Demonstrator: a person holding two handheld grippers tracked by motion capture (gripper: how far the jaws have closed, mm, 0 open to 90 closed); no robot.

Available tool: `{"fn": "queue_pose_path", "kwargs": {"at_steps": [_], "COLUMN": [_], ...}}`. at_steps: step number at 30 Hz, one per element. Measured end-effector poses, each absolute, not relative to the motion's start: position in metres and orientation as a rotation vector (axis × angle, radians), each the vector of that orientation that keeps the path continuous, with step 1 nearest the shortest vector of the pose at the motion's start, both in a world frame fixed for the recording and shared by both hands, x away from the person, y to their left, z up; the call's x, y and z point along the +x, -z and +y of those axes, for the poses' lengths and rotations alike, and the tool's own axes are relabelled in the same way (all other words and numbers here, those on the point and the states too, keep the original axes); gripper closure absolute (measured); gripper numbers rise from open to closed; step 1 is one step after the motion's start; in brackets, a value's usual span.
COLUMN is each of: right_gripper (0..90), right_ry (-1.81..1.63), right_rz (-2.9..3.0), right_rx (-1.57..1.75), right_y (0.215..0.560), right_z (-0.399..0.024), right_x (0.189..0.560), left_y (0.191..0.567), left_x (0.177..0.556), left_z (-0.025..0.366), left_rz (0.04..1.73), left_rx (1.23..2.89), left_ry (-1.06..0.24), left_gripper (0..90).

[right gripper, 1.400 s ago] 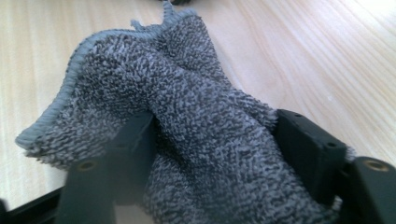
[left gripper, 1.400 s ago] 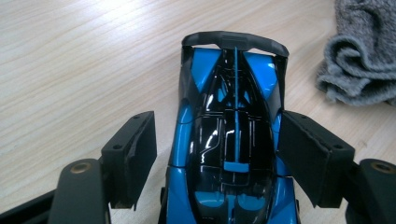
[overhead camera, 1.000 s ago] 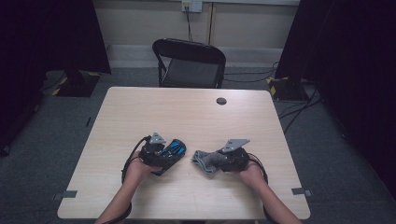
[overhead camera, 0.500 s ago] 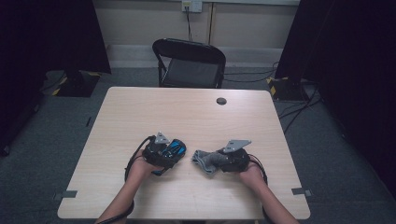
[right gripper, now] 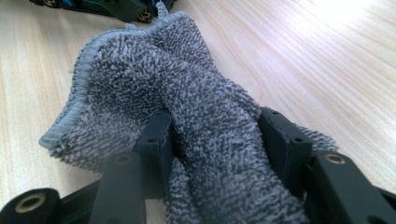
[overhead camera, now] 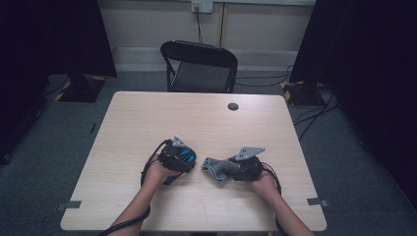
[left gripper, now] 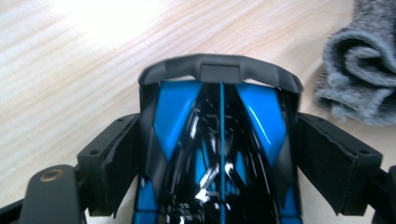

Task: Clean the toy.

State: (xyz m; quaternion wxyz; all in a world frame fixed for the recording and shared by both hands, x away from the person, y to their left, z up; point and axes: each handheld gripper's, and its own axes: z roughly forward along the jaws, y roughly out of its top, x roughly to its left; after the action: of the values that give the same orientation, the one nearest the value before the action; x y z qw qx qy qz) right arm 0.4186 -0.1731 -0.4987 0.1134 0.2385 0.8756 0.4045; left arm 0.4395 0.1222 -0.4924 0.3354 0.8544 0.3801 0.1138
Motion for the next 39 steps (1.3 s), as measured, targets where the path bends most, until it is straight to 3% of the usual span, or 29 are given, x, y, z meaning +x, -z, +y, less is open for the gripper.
{"fn": "queue_pose_path", "kwargs": {"at_steps": [6, 11, 18, 22, 32, 39], "right_gripper": [49.0, 49.0, 49.1, 49.1, 49.7, 59.8], "right_ry": [-1.188, -1.189, -1.185, -1.185, -1.183, -1.185], "right_rz": [2.565, 2.561, 2.558, 2.559, 2.555, 2.550], "right_rx": [0.704, 0.706, 0.713, 0.714, 0.719, 0.739], "right_y": [0.499, 0.499, 0.499, 0.499, 0.499, 0.498], "right_z": [-0.173, -0.173, -0.172, -0.172, -0.172, -0.173], "right_x": [0.419, 0.418, 0.418, 0.418, 0.418, 0.419], "left_y": [0.491, 0.490, 0.489, 0.485, 0.483, 0.486], "left_x": [0.441, 0.441, 0.444, 0.446, 0.448, 0.443], "left_z": [0.118, 0.116, 0.112, 0.113, 0.109, 0.113], "left_rz": [1.009, 1.017, 0.985, 1.026, 1.069, 1.052], "left_rx": [2.274, 2.286, 2.332, 2.340, 2.361, 2.315], "left_ry": [-0.328, -0.328, -0.301, -0.294, -0.294, -0.300], "left_gripper": [24.2, 24.1, 15.0, 24.5, 25.3, 25.5]}}
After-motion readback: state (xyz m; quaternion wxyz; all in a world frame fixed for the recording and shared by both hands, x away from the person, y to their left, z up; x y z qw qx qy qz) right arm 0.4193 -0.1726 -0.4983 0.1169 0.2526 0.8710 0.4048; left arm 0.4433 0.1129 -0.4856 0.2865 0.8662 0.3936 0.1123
